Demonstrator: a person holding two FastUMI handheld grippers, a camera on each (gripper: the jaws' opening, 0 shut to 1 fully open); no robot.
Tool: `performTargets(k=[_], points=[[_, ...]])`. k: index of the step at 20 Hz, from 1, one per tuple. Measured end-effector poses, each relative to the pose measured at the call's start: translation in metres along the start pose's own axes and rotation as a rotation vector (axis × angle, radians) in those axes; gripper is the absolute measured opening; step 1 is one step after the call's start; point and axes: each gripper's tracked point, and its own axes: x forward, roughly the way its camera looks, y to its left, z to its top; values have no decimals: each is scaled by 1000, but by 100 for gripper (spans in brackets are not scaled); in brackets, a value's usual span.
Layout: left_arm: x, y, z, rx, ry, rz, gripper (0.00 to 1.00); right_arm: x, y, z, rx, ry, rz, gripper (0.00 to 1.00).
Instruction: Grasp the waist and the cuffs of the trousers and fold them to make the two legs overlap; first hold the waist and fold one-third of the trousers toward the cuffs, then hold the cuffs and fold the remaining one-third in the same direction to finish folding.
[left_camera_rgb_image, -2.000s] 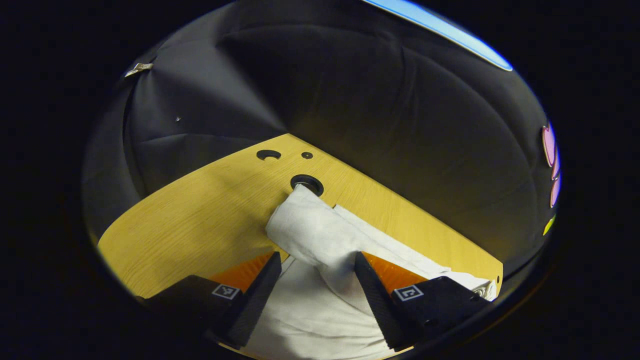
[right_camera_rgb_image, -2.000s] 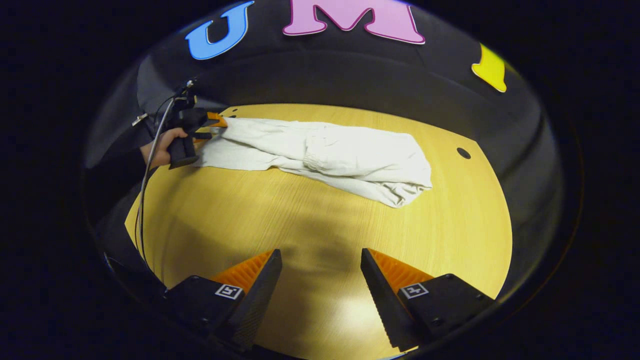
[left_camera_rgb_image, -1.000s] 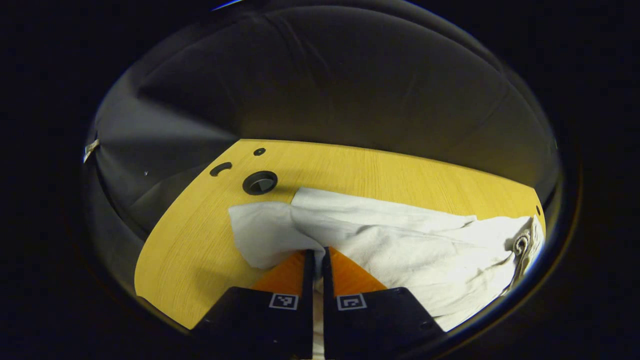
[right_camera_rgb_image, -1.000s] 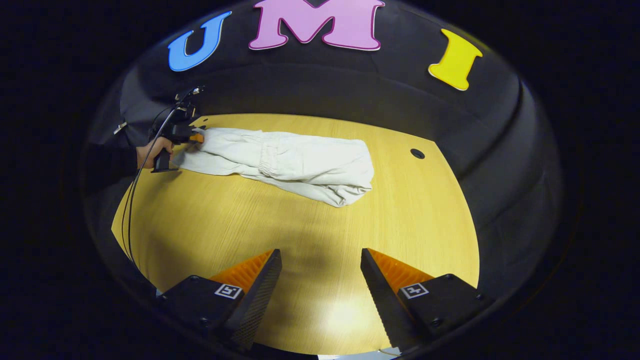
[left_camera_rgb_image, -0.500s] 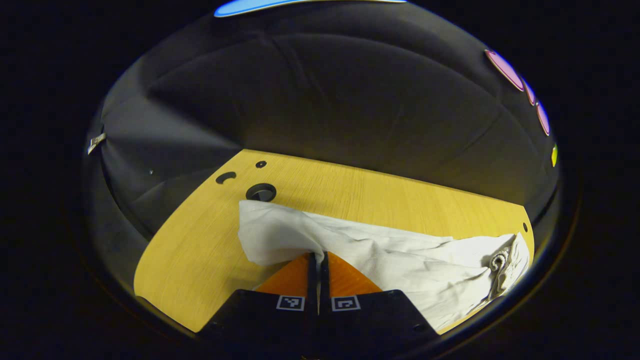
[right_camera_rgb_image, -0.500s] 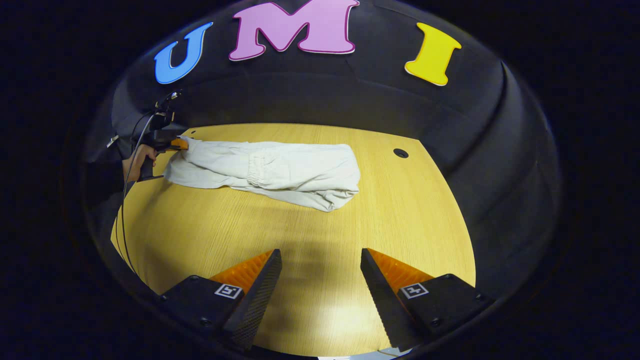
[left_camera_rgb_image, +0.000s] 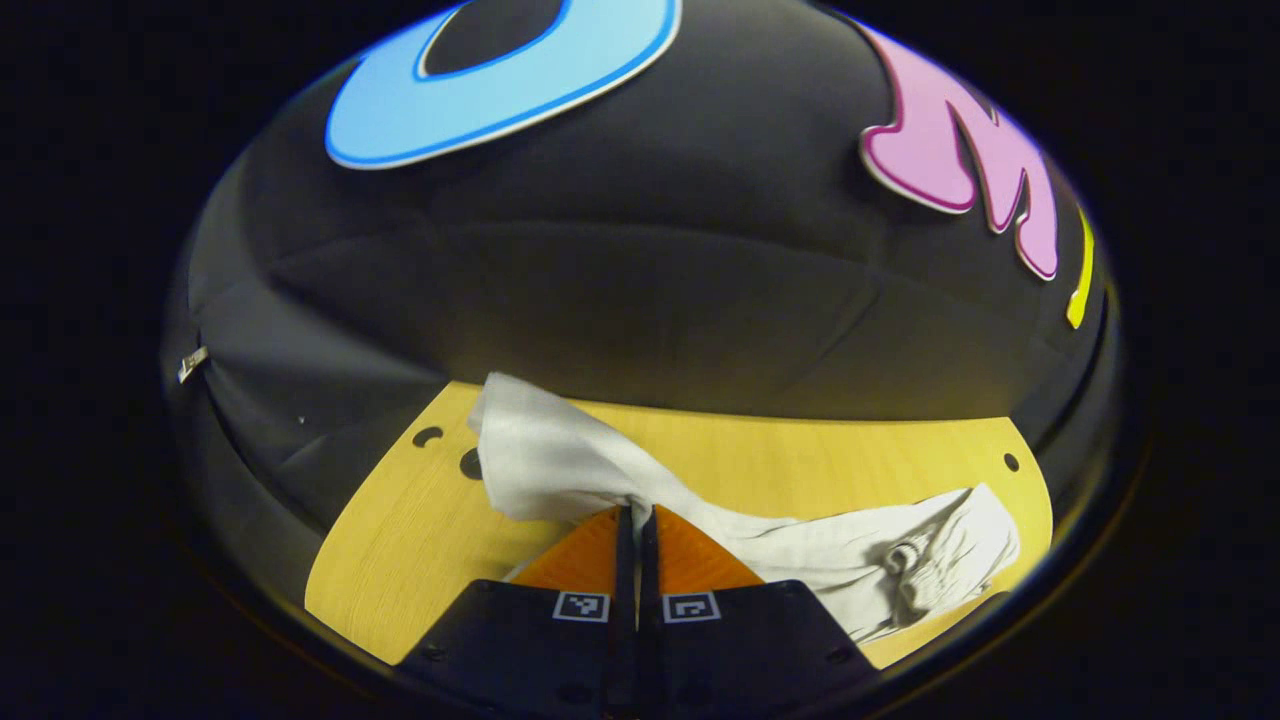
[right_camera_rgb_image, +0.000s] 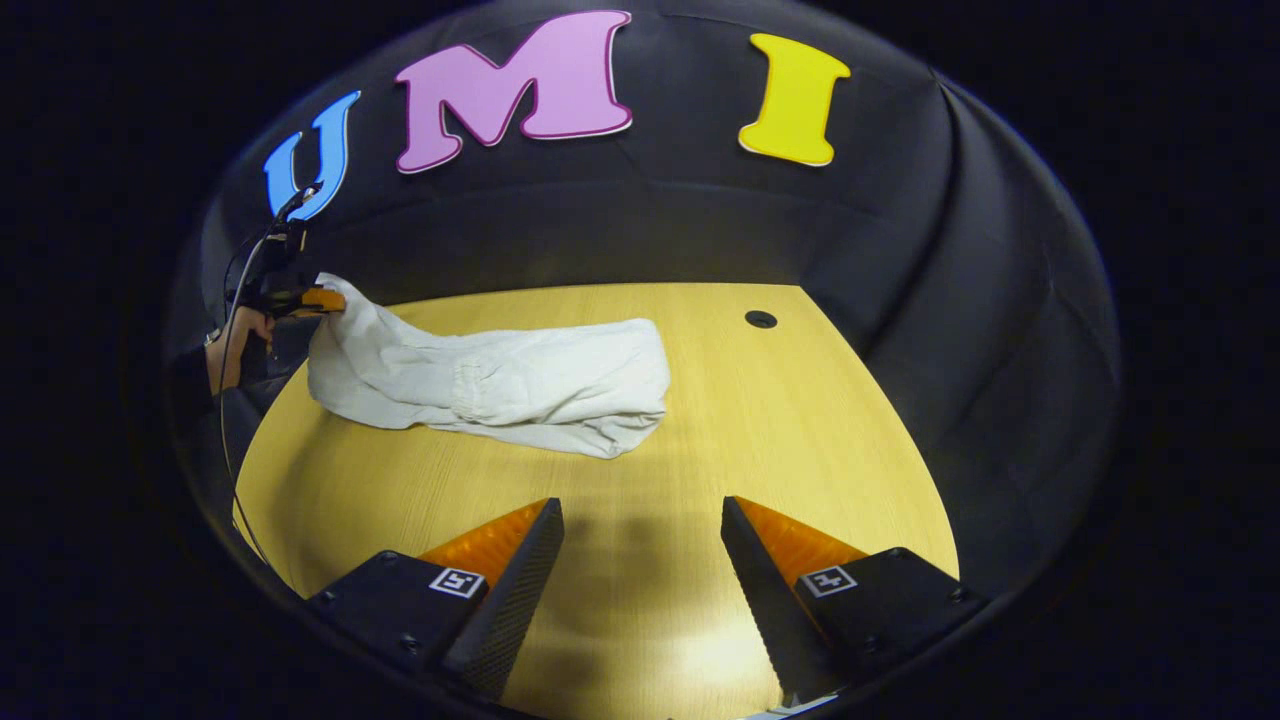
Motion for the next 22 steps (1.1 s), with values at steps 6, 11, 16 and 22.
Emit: performTargets(k=[6, 11, 16, 22], points=[[-29, -91, 47, 76, -44, -47, 5, 4, -24, 8, 65, -64, 9, 98], [-38, -175, 70, 229, -86, -90, 5, 2, -38, 19, 94, -117, -3, 98], [-43, -273, 58, 278, -87, -222, 5, -4, -49, 12, 124, -134, -18, 99], [-43, -371, 15, 348, -45, -341, 5, -16, -57, -7, 126, -130, -54, 99]])
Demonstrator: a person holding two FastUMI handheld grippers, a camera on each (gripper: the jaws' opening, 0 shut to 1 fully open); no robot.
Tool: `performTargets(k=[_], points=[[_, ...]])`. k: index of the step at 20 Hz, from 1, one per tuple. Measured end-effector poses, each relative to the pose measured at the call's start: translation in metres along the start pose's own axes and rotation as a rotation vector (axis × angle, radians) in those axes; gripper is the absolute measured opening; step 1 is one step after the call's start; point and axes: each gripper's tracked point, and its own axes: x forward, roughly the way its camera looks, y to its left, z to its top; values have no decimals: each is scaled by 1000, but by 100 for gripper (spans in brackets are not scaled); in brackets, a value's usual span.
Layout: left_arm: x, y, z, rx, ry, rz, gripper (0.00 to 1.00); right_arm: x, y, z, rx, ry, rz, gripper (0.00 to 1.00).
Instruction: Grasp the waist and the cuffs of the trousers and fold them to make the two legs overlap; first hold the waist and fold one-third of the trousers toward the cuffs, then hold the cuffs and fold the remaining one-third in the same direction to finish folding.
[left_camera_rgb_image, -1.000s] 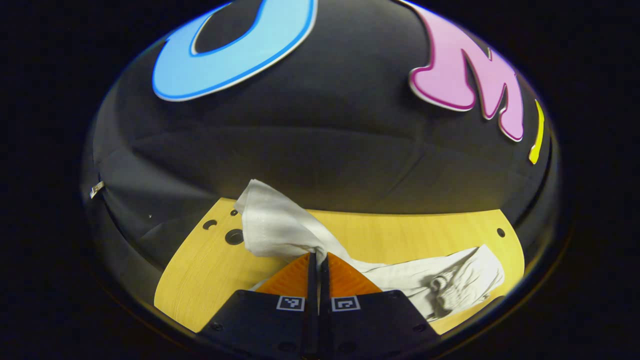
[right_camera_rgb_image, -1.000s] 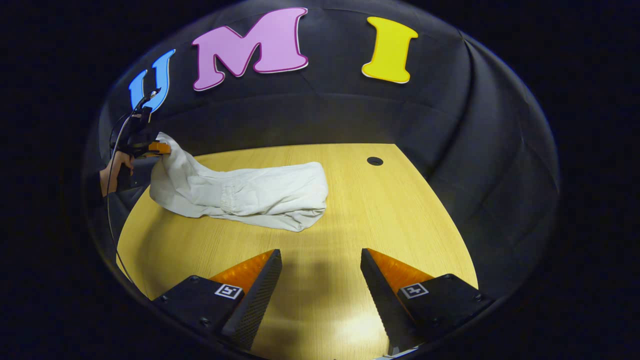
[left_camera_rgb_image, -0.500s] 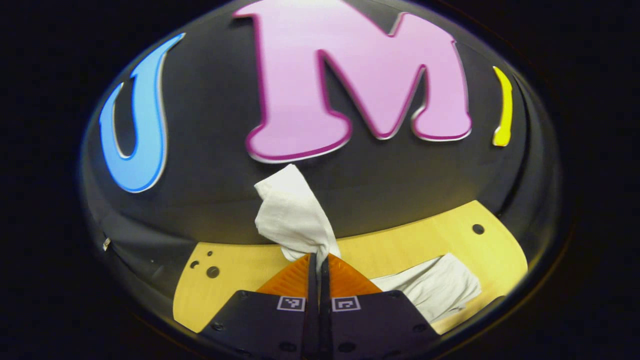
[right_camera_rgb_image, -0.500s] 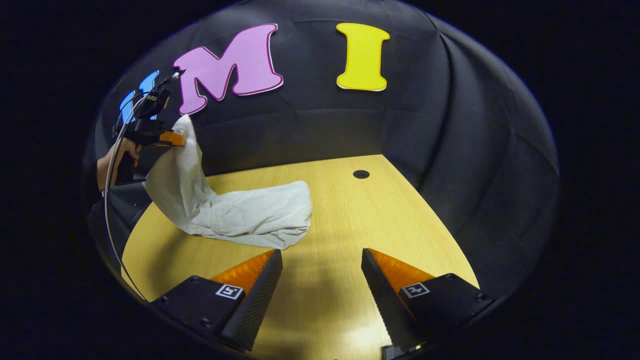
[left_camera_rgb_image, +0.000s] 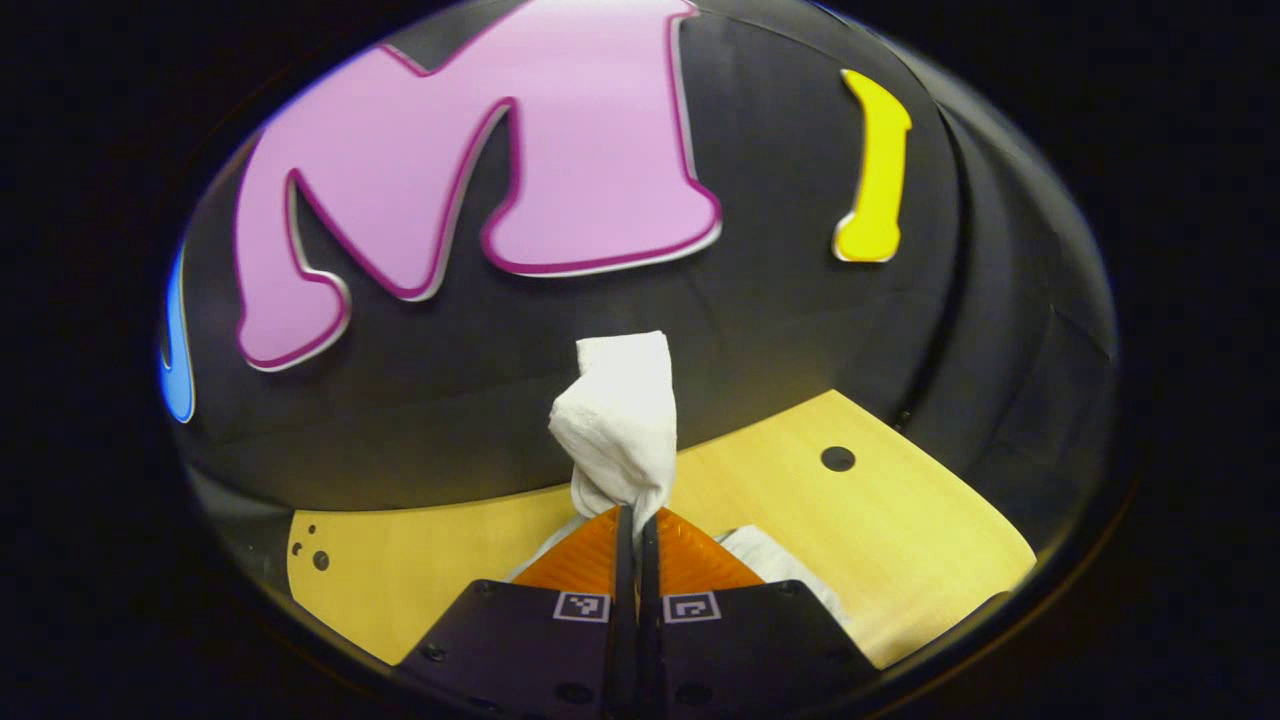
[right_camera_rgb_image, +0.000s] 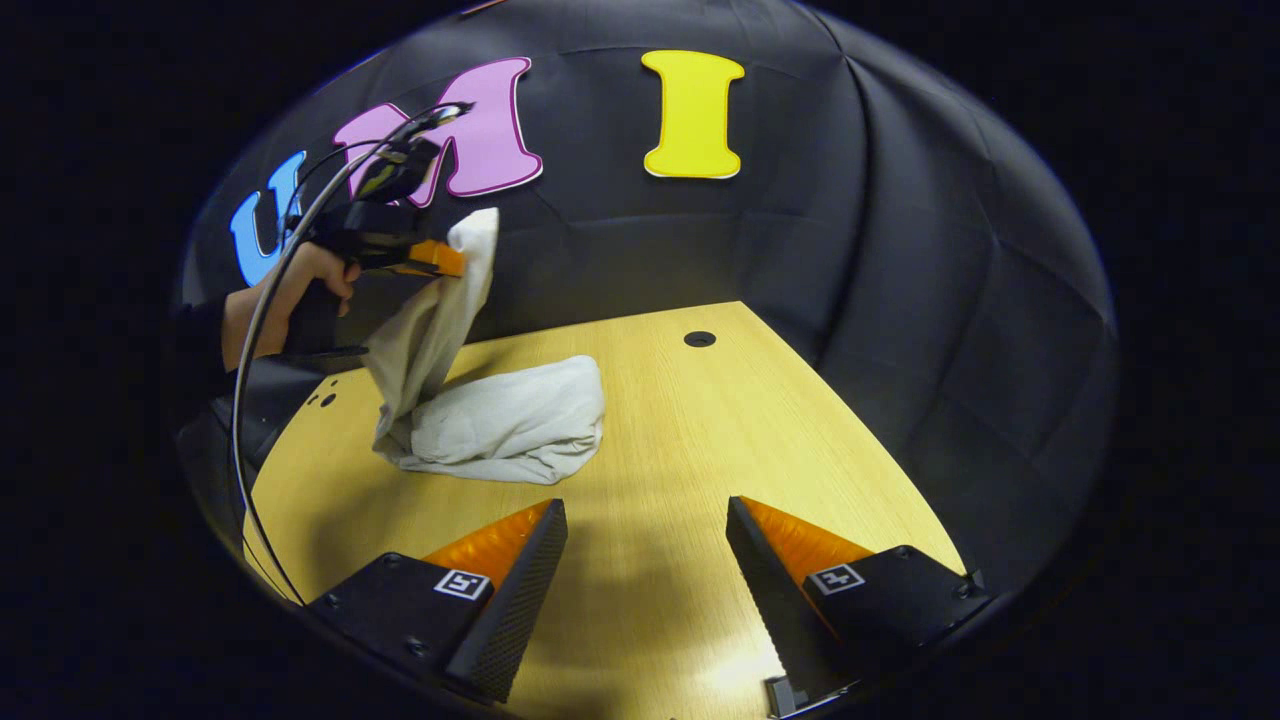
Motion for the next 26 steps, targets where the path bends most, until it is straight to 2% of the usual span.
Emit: performTargets(k=[7, 8, 10, 11, 12, 13, 17, 20, 26], points=[[29, -68, -56, -61, 140, -29, 6, -29, -20, -20, 26, 10, -69, 99], [30, -76, -64, -70, 161, -33, 14, -36, -26, -26, 25, 10, -76, 99], [23, -85, -76, -75, 181, -49, 10, -46, -32, -26, 26, -2, -92, 99], [19, -89, -79, -78, 180, -60, 20, -47, -31, -25, 32, -8, -95, 99], [10, -91, -80, -85, 174, -77, 19, -51, -34, -26, 41, -14, -97, 99], [4, -94, -84, -96, 174, -89, 49, -53, -34, -26, 48, -19, -96, 99], [-45, -78, -98, -140, 139, -82, 88, -60, -31, -14, -10, -57, -86, 99], [-101, -50, -105, -141, 83, -51, 96, -67, -17, 3, -22, -94, -50, 99], [-255, 17, -116, -156, -82, 44, 96, -103, 40, 42, -70, -163, 18, 99]])
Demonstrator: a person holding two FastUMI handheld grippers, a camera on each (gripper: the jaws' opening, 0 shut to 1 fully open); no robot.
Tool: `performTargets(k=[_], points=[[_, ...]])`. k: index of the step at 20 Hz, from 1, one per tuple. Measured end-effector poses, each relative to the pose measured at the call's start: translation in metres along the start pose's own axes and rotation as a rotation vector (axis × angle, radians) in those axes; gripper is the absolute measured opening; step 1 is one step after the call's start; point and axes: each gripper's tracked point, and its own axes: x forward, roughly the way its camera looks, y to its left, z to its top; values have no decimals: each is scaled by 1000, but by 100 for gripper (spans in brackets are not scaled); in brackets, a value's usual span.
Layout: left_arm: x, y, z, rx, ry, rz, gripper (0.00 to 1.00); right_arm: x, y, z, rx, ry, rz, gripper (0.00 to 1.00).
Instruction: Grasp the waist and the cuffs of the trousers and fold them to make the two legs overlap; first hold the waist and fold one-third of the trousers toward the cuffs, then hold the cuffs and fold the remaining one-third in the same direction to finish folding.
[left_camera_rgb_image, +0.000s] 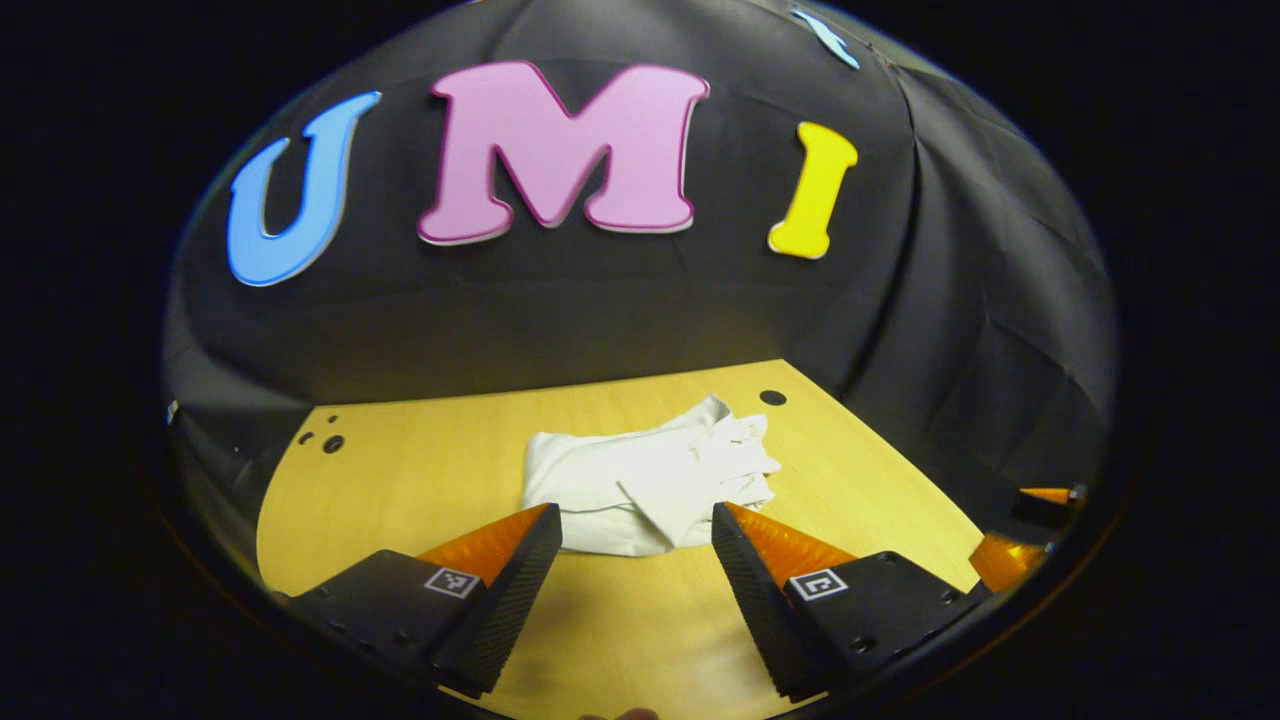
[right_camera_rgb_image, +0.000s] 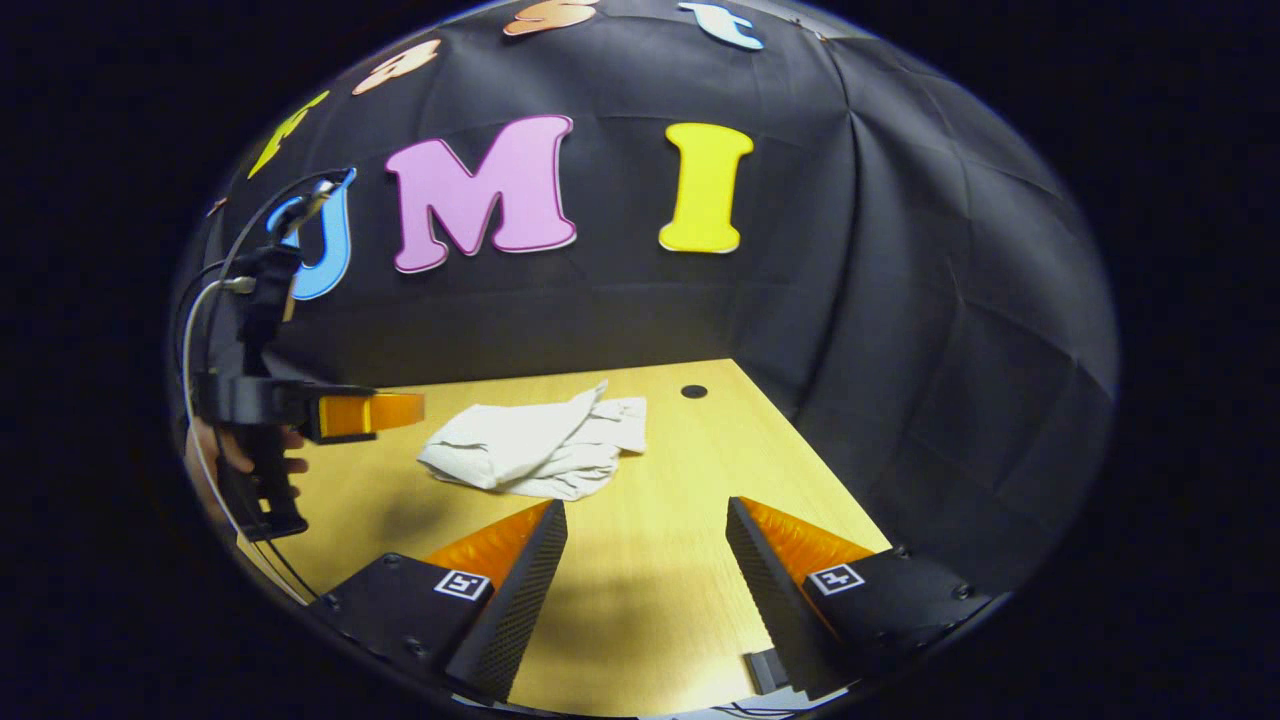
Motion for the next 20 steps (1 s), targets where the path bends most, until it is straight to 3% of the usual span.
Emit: performTargets(k=[7, 10, 14, 17, 20], points=[[-170, 94, 26, -62, -279, 181, 96, -68, 75, 53, -57, -126, 119, 99], [-221, 109, 13, -144, -337, 191, 95, -96, 98, 58, -48, -149, 156, 99], [-258, 123, -30, -250, -332, 215, 96, -118, 115, 51, -49, -134, 187, 99], [-264, 105, -58, -322, -266, 163, 95, -125, 120, 46, -64, -117, 209, 99], [-263, 108, -63, -317, -250, 179, 95, -125, 121, 33, -86, -98, 234, 99]])
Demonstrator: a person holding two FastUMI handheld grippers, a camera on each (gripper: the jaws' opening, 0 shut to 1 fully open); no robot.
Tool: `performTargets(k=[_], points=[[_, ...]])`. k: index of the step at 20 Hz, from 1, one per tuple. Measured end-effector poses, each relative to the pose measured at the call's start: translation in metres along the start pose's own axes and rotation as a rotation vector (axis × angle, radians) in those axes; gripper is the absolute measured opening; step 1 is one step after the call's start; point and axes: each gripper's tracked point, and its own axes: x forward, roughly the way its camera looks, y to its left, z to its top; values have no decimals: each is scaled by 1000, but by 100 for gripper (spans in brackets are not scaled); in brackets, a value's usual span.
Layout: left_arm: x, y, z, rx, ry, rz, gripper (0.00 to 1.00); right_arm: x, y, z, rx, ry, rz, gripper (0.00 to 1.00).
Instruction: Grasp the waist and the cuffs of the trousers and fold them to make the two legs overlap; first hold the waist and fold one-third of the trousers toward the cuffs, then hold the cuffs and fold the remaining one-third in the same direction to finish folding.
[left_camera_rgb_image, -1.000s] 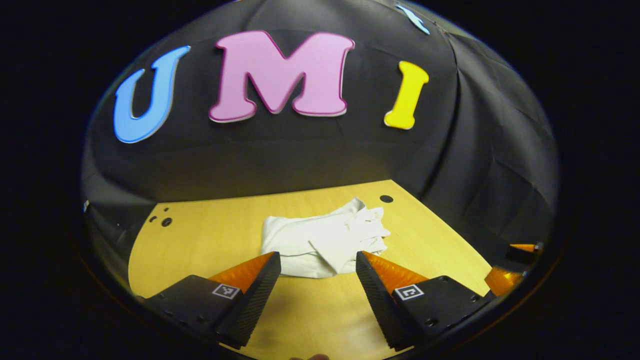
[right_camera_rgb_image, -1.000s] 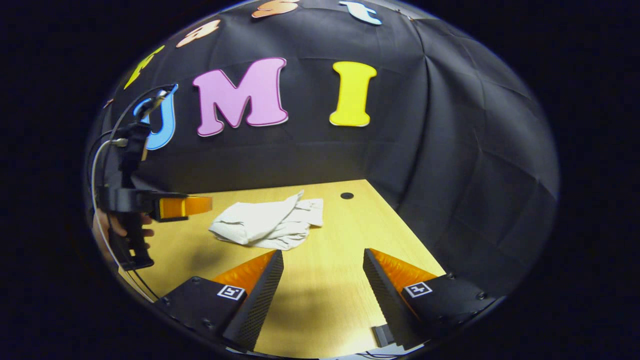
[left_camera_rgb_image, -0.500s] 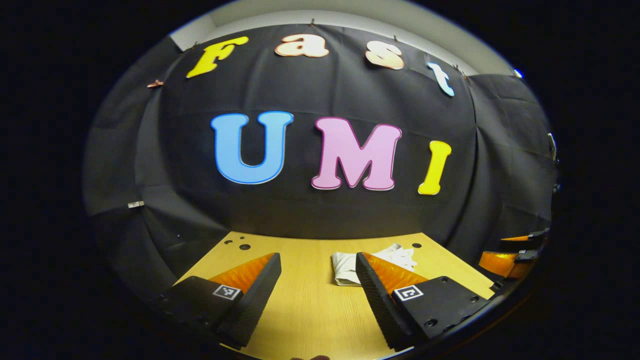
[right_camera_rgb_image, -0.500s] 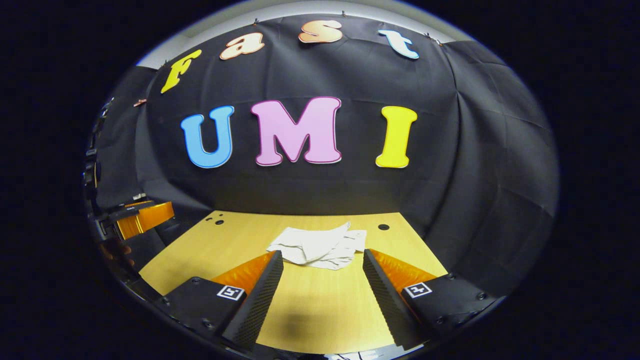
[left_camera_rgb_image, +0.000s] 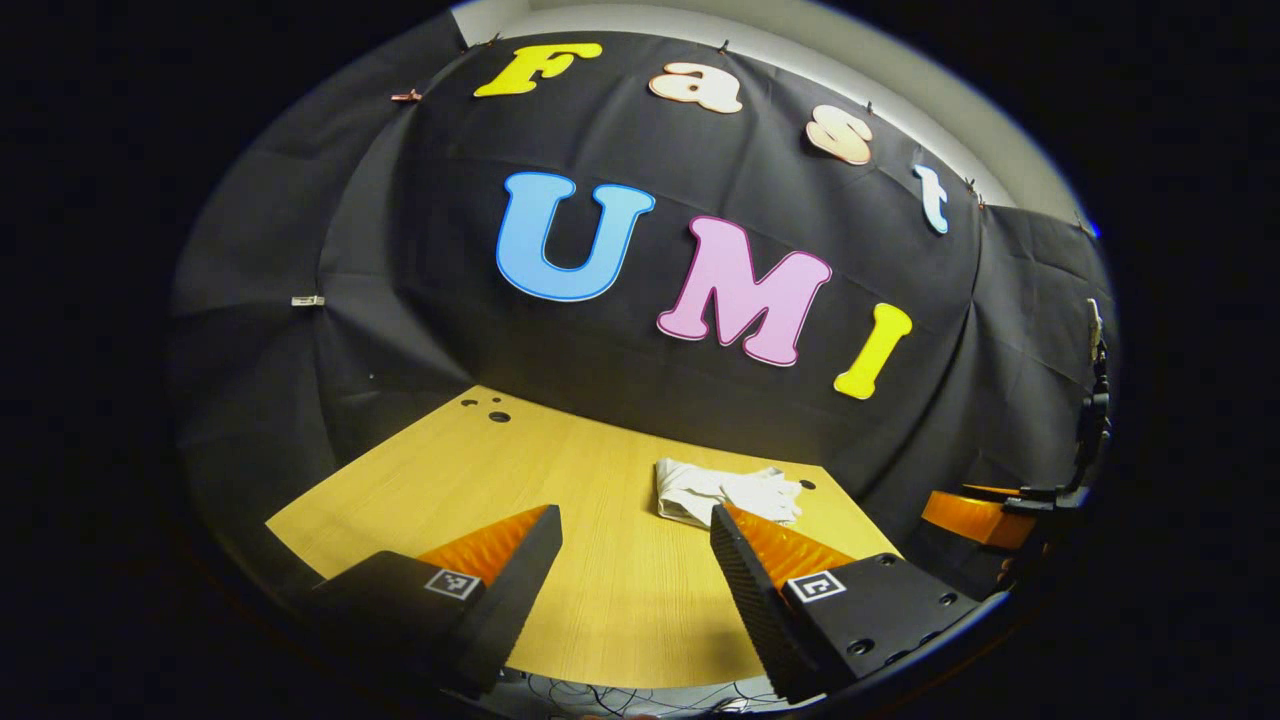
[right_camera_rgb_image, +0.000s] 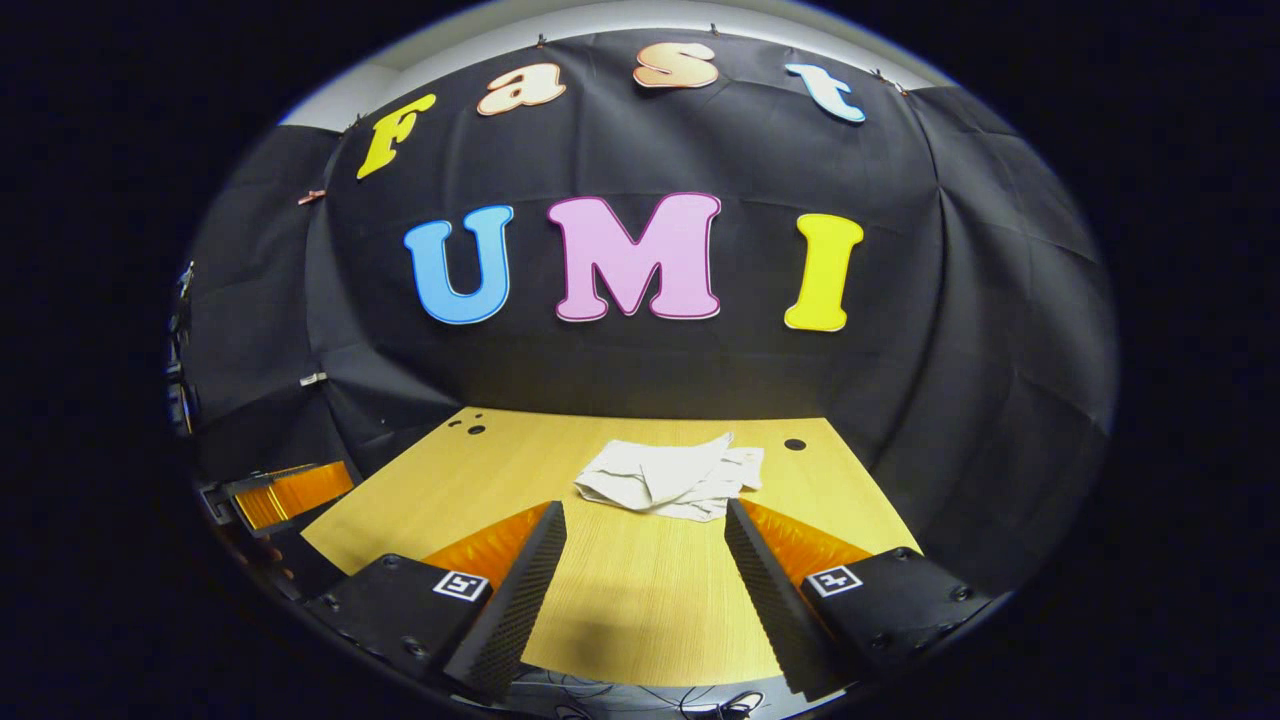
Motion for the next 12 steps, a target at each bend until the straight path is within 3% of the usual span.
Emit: performTargets(k=[4, 8, 12], points=[[1, -17, 11, 36, -39, 27, 95, -4, -9, -3, -8, -10, 31, 99], [4, -36, 15, -63, -40, 55, 95, -11, -27, -5, -27, -12, 59, 99], [3, -33, 6, -62, -35, 82, 95, -19, -52, -12, -23, 5, 42, 99]])
